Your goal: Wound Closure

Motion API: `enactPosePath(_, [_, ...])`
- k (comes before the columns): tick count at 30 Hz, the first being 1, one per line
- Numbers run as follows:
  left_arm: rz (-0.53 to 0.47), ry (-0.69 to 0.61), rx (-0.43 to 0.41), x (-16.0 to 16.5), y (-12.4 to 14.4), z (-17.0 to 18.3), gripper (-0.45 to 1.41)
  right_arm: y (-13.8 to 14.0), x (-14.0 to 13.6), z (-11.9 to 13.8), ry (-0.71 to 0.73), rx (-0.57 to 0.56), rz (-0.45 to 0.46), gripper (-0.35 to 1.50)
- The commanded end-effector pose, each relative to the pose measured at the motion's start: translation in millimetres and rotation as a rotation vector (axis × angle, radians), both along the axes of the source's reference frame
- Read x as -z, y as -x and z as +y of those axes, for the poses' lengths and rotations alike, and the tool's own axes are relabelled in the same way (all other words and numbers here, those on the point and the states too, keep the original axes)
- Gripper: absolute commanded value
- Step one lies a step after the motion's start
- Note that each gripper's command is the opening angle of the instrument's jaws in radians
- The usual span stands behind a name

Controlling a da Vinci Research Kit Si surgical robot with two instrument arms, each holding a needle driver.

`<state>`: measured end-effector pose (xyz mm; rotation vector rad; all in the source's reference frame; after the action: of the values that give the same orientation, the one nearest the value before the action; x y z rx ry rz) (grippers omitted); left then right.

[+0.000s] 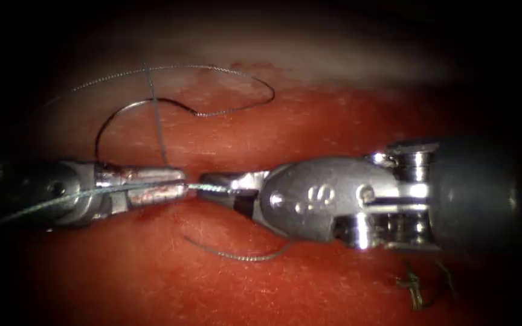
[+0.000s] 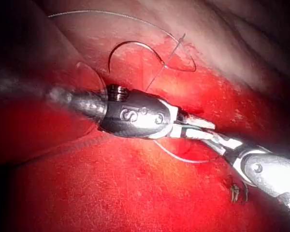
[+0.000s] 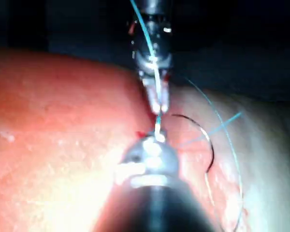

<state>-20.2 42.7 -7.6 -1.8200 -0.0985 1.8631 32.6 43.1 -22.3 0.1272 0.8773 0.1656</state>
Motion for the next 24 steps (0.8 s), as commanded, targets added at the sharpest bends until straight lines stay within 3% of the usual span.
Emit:
enactPosePath(1, [-0.001,0.0,0.003,-0.7,0.3,-0.4,0.5,-0.3,-0.8,-0.1,0.001,-0.001,0.003,-0.35])
enactPosePath(5, [-0.001,-0.001,0.004,-0.5,0.1,-0.4,0.67,1.1,-1.9,0.5,0.014,0.006,0.032,-0.35])
enactPosePath(10, [0.0,0.001,-0.002,-0.5,-0.2,-1.0,0.68,3.0,-2.8,1.5,0.019,-0.002,0.065,-0.35])
enactPosePath(15, [0.016,0.084,-0.032,-0.6,-0.8,-1.4,0.68,4.4,-3.7,1.9,0.025,-0.001,0.062,-0.35])
enactPosePath(24, [0.022,0.21,-0.079,-0.8,-1.7,-1.6,0.4,4.7,-4.1,1.9,0.029,-0.002,0.064,-0.35])
